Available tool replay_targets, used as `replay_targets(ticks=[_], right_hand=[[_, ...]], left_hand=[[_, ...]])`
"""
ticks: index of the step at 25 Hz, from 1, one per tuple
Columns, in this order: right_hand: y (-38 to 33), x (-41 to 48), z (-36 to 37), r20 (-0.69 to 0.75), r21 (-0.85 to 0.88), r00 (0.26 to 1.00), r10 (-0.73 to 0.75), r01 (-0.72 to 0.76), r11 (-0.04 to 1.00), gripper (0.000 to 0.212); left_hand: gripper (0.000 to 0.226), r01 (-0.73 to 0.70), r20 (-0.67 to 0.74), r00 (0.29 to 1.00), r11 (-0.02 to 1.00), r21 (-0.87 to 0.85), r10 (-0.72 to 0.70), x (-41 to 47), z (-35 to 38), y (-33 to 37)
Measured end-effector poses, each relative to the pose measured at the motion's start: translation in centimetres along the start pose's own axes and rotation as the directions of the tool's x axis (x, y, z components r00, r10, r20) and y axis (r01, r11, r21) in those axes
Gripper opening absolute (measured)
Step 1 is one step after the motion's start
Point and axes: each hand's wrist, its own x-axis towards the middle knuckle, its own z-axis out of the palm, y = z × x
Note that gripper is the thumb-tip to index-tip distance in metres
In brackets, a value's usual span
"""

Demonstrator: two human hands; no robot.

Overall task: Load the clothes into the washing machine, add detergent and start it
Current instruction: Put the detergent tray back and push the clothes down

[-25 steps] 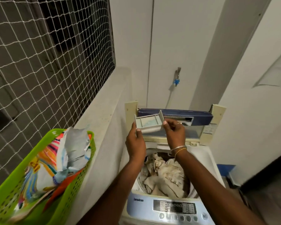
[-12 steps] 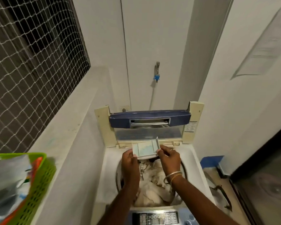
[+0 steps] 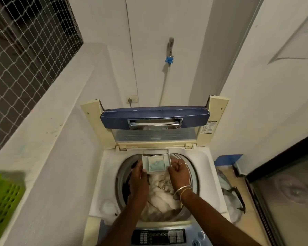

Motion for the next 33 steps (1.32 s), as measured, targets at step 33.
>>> replay_targets(ticks=[33], right_hand=[[4.2,7.5,3.9,0.044,-0.029,0.992,0.115,-0.114,0.993,0.032]], left_hand=[[0.039,0.239,0.173,0.959,0.968,-0.072,-0.224,9.4,1.6,-3.8]])
